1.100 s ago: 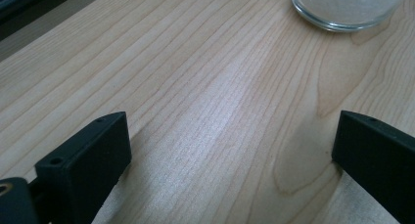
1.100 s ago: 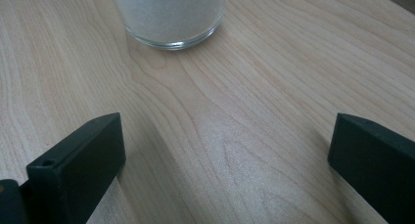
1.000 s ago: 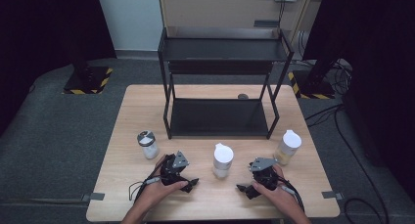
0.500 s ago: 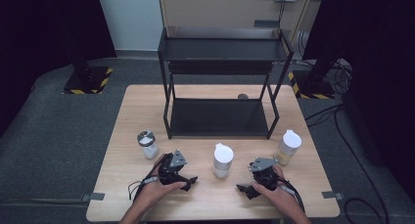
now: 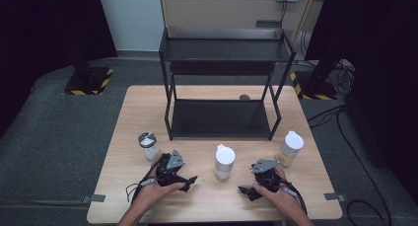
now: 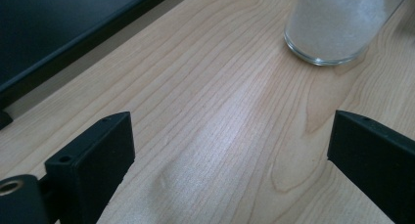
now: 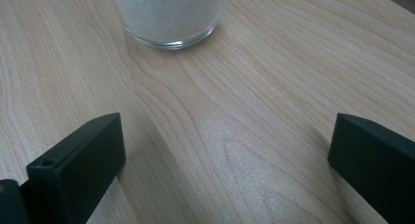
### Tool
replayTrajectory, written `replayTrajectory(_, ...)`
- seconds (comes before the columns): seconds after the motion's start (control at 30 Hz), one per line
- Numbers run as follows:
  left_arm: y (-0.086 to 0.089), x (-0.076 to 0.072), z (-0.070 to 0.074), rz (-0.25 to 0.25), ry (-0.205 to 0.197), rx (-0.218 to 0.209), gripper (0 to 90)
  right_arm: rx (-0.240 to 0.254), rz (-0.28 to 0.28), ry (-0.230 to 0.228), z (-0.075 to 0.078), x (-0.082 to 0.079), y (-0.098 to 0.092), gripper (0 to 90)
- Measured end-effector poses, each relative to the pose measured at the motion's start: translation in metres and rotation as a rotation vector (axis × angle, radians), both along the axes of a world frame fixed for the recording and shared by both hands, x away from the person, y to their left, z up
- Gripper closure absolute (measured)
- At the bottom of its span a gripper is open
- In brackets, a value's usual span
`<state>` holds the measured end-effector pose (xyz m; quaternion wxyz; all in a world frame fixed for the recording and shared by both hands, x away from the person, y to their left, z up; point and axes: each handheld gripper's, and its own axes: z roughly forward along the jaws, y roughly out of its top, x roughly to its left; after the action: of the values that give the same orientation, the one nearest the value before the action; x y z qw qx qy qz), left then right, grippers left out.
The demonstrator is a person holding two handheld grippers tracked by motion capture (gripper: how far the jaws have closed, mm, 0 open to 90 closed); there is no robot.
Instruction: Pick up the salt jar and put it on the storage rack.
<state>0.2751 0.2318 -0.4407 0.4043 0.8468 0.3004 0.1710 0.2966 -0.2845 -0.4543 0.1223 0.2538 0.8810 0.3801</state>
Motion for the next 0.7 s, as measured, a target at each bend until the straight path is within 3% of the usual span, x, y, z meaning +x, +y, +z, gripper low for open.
replayTrajectory(0.43,0.009,-0.009,0.008,0.014,-0.064,-0.044,2.6,0.0,-0.004,0.0,0.0,-0.001,0.0,1.0)
replayTrajectory(0.7,0.02,-0.016,0.013,0.045,-0.114,-0.094,2.5,0.0,-0.006,-0.001,0.0,-0.001,0.0,1.0)
